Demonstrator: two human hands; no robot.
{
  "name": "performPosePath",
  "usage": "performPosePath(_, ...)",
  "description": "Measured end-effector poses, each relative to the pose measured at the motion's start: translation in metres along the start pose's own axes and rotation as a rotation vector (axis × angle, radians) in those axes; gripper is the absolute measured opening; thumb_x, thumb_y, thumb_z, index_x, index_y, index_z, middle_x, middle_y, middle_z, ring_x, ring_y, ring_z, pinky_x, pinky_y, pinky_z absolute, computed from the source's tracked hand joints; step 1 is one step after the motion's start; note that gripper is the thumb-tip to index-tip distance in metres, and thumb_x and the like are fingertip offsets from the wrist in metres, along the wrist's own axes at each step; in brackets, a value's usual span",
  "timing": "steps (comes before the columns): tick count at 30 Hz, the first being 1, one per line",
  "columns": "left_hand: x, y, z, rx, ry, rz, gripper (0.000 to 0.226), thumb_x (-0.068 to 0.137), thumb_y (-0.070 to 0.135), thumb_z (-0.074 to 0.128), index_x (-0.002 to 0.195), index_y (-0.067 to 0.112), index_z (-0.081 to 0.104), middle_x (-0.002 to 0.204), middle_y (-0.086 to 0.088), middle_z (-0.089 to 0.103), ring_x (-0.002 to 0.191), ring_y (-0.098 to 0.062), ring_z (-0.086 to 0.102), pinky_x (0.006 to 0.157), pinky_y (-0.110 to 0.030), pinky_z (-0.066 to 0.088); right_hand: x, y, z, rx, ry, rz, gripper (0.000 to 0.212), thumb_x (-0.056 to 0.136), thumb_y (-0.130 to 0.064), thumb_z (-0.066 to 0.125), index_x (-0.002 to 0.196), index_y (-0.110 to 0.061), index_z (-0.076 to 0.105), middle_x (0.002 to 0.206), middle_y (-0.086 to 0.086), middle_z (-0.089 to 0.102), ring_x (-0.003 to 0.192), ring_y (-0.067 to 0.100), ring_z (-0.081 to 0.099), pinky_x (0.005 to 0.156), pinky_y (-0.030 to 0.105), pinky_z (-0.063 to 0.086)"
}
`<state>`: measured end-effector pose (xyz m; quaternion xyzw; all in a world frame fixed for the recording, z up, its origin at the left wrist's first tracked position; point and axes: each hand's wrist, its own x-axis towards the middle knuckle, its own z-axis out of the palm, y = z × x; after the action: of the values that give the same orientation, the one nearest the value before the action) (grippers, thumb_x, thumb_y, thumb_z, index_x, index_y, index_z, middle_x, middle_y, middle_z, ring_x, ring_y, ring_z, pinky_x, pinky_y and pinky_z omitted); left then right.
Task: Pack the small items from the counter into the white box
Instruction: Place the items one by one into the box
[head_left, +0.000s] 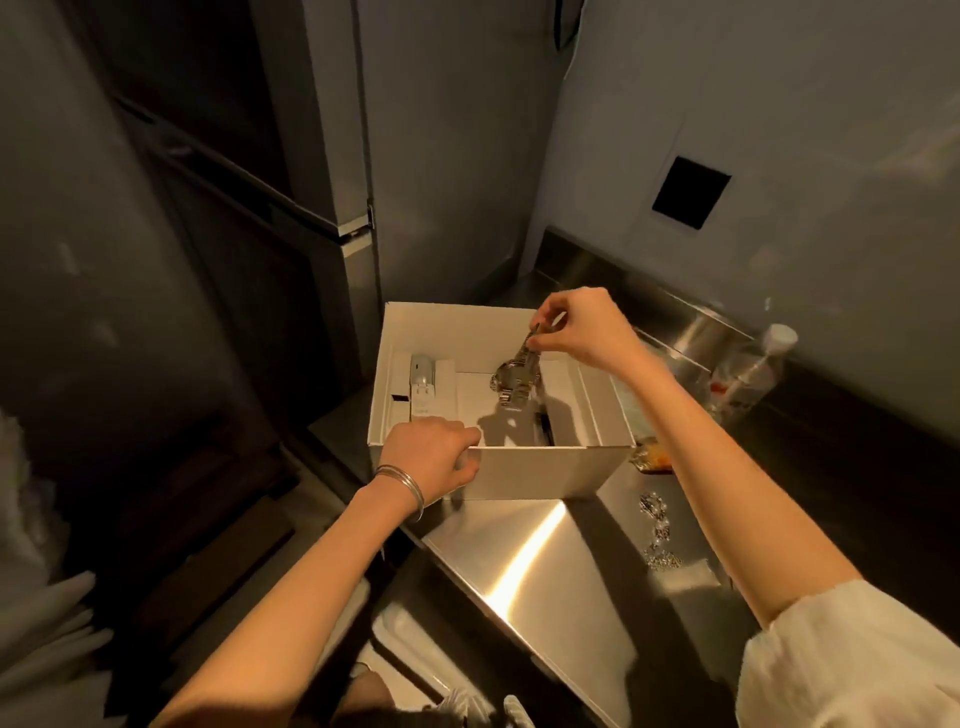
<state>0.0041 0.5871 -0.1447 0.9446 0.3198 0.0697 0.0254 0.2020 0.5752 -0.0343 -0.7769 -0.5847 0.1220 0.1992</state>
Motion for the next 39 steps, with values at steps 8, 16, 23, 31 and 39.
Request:
performPosePath(8, -0.001, -0.002, 0.005, -0.066, 0.042, 0.015, 0.024, 0.091, 0.034, 0.04, 0.097, 0.019, 0.057, 0.093, -0.001, 0.063, 0.087, -0.021, 0.056, 0.06, -0.028, 0.038, 0.063, 0.005, 0.098, -0.271, 0.052, -0.024, 0.011, 0.084, -0.024, 0.065, 0.091, -0.016, 0.065, 0.096, 0.006, 0.067, 0.083, 0.023, 0.061, 0.065, 0.027, 0.044)
performPosePath(16, -0.001, -0.006, 0.005, -0.059, 0.105, 0.06, 0.014, 0.066, 0.03, 0.072, 0.064, 0.021, 0.061, 0.052, 0.005, 0.057, 0.046, -0.016, 0.055, 0.042, -0.015, 0.019, 0.053, 0.015, 0.138, -0.192, -0.335, 0.025, 0.015, 0.074, -0.021, 0.074, 0.083, -0.01, 0.069, 0.091, 0.009, 0.07, 0.082, 0.024, 0.061, 0.072, 0.032, 0.048)
performPosePath(23, -0.001, -0.005, 0.008, -0.086, 0.143, 0.06, 0.014, 0.08, 0.03, 0.06, 0.077, 0.017, 0.063, 0.067, 0.0, 0.062, 0.06, -0.019, 0.058, 0.045, -0.02, 0.028, 0.061, 0.024, 0.146, -0.161, -0.514, 0.041, 0.03, 0.08, -0.02, 0.071, 0.103, -0.002, 0.067, 0.109, 0.014, 0.068, 0.088, 0.023, 0.059, 0.077, 0.032, 0.045)
performPosePath(31, -0.001, -0.01, 0.011, -0.095, 0.101, 0.048, 0.018, 0.086, 0.036, 0.051, 0.086, 0.02, 0.06, 0.076, 0.0, 0.063, 0.071, -0.021, 0.057, 0.051, -0.023, 0.035, 0.021, 0.04, 0.08, 0.154, -0.349, 0.049, 0.034, 0.086, -0.014, 0.063, 0.12, -0.013, 0.059, 0.127, 0.005, 0.058, 0.114, 0.021, 0.055, 0.097, 0.028, 0.044)
performPosePath(39, 0.003, -0.01, 0.015, -0.072, 0.097, 0.064, 0.016, 0.08, 0.037, 0.06, 0.081, 0.021, 0.061, 0.072, 0.001, 0.063, 0.066, -0.019, 0.057, 0.05, -0.026, 0.046, -0.104, 0.1, -0.014, 0.149, -0.241, 0.129, 0.008, 0.085, -0.012, 0.063, 0.092, -0.012, 0.068, 0.083, -0.009, 0.063, 0.076, 0.002, 0.058, 0.071, 0.009, 0.047)
